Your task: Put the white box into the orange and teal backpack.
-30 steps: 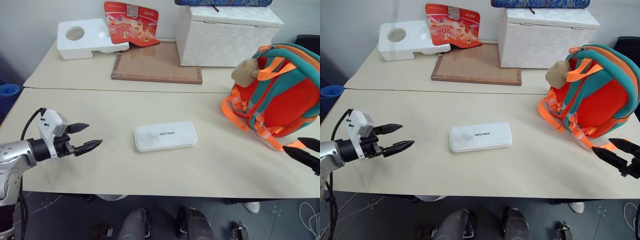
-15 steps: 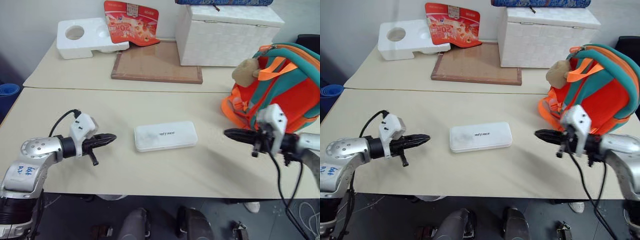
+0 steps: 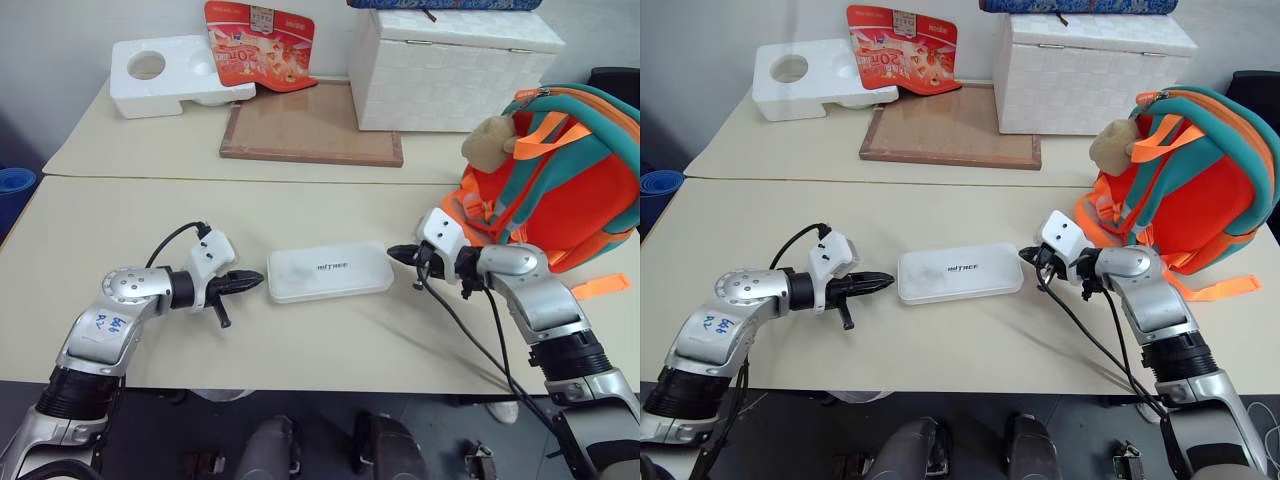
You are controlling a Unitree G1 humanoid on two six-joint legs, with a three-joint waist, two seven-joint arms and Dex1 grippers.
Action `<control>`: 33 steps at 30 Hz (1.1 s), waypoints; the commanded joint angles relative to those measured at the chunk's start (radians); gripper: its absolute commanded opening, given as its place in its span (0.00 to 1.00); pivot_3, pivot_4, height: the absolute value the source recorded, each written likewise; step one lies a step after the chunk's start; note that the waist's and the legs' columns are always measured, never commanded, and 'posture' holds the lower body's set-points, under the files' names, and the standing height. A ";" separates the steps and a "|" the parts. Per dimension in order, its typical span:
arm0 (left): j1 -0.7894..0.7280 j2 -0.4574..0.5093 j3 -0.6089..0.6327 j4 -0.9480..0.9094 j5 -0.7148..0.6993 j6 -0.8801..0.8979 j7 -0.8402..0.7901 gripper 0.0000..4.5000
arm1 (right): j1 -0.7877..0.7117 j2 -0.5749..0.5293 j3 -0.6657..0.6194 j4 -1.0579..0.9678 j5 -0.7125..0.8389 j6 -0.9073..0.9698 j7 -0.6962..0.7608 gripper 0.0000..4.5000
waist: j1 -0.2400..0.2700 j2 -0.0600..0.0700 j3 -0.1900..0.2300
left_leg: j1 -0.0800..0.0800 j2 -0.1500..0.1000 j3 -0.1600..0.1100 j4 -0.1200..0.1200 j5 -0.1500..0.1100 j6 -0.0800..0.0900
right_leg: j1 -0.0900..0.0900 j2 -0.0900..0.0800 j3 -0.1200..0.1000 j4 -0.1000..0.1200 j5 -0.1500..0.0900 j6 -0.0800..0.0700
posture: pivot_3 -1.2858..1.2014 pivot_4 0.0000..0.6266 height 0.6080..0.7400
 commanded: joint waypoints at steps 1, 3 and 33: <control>-0.038 -0.017 -0.012 0.025 0.021 -0.034 -0.002 0.01 | -0.009 0.005 -0.018 -0.038 0.003 -0.003 0.012 0.00 | -0.005 0.000 0.000 | 0.000 0.000 0.000 0.000 0.000 0.000 | 0.000 0.000 -0.001 0.000 0.000 0.000 | 0.52 0.24 1.00; -0.059 -0.033 -0.018 0.052 0.031 -0.045 0.000 0.01 | 0.010 -0.001 -0.023 -0.074 0.020 0.017 0.036 0.00 | -0.006 0.000 0.000 | 0.000 0.000 0.000 0.000 0.000 0.000 | 0.000 0.000 -0.002 0.000 0.000 0.000 | 0.52 0.24 1.00; -0.315 -0.008 0.216 0.385 -0.367 0.994 -0.007 1.00 | 0.086 -0.075 -0.090 -0.125 0.032 0.029 0.080 0.00 | -0.016 0.000 0.000 | 0.001 -0.001 -0.002 0.001 0.002 -0.001 | 0.001 0.000 -0.003 0.002 0.000 0.001 | 0.52 0.24 1.00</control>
